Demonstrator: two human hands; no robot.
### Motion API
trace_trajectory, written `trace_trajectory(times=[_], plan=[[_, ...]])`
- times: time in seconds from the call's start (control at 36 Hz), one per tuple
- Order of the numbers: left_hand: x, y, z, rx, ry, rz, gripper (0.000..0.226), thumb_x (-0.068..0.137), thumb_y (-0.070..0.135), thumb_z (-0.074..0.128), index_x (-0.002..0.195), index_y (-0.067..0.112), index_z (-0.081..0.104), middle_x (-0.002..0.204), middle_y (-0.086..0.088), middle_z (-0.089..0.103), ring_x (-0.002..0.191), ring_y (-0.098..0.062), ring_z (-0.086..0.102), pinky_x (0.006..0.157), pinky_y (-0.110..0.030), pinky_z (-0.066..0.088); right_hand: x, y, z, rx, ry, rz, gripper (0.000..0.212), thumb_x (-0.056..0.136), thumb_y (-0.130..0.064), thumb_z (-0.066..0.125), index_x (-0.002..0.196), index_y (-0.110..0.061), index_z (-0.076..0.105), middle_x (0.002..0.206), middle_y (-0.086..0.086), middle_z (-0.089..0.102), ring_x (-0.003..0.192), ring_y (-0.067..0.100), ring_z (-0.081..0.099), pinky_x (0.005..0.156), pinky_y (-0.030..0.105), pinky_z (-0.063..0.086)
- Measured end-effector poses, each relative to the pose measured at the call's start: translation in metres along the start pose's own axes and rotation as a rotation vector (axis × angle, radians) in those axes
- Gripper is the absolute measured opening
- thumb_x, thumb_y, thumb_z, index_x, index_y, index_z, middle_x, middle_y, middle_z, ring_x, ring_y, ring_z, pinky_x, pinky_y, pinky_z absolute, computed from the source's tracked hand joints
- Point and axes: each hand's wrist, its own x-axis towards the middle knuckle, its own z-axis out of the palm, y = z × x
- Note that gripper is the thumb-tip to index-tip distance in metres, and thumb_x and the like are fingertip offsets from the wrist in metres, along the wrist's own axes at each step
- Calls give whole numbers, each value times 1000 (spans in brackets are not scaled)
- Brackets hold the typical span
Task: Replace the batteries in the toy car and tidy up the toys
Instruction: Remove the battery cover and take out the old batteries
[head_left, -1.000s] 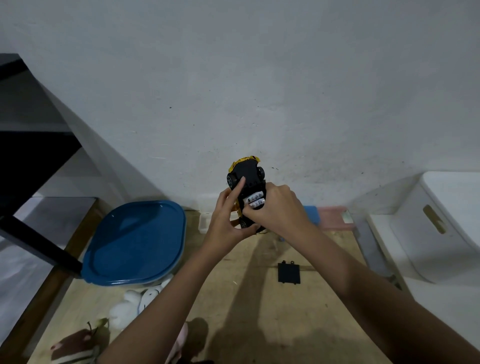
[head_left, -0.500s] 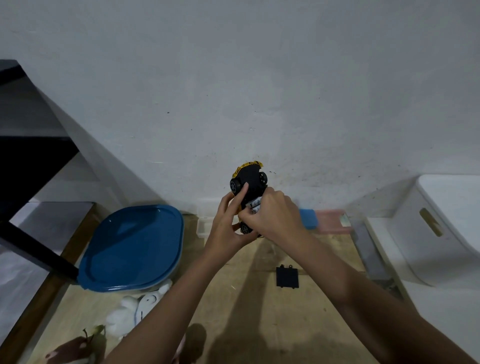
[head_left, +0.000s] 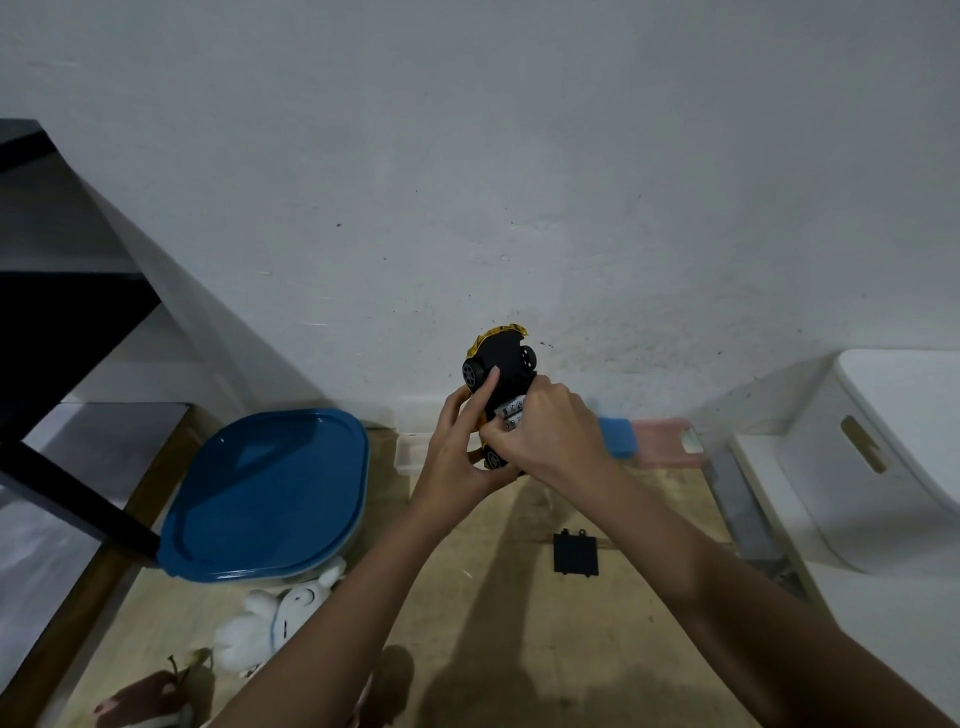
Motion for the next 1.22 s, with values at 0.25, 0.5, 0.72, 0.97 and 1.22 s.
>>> trace_trajectory(times=[0.25,0.5,0.72,0.97,1.22], plan=[[1,-2,-3,-11,16,-8,104,68,11,83,132,65,22,131,11,35,107,0,52,78,-18,54,2,4,-3,8,-26,-6,39,79,-37,59,100,-5,51,80,6,56,72,23,55,56,28,43],[2,0,-1,-29,18,-6,105,67,8,83,134,63,23,133,8,36,115,-12,52,78,-20,55,1,5,1,16,48,-7,41,78,-43,59,96,-7,53,77,6,61,69,24,59,57,30,48],[1,2,-1,1,8,7,102,67,8,83,134,57,24,131,17,33,115,-2,50,83,-16,52,0,1,3,-24,60,13,40,77,-41,56,96,-6,51,75,4,55,68,22,55,55,28,43],[0,5,-3,10,-16,20,99,69,6,81,134,54,25,131,25,28,115,6,46,85,-14,50,-1,-4,-1,-38,49,21,35,78,-36,56,94,-6,49,74,1,47,67,19,46,57,26,35],[1,6,-3,20,-25,18,98,68,6,82,135,51,25,130,23,29,114,12,43,84,-11,49,-2,-2,-2,-10,35,13,30,78,-35,57,86,-11,42,73,0,46,67,18,46,56,25,35]])
